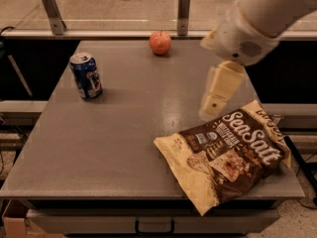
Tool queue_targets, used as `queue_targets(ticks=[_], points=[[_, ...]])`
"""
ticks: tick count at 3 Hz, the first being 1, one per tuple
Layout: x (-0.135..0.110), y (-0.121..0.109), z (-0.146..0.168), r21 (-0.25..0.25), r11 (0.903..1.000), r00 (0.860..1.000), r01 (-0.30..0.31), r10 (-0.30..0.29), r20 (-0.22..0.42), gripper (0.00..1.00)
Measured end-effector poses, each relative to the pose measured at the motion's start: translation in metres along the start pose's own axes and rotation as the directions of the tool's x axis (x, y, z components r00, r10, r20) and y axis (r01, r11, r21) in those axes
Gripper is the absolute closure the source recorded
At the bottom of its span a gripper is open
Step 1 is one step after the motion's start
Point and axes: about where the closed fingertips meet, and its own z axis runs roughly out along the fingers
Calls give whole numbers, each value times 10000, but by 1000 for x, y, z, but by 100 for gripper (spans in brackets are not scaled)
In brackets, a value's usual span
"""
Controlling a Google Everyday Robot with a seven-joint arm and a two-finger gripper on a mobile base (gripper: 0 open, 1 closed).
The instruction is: Move pepsi can near apple
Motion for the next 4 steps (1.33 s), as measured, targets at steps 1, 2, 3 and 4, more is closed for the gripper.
queue_targets(ticks=[1, 2, 3, 4], points=[[-78, -21, 37, -47, 9978, 9882, 658, -645, 1389, 0], [-78, -21, 37, -47, 9978, 9882, 658, -645, 1389, 0], [-85, -27, 45, -63, 9966, 9854, 817, -798, 1505, 0], [-103, -36, 69, -203, 9944, 9743, 1035, -973, 2034, 0]])
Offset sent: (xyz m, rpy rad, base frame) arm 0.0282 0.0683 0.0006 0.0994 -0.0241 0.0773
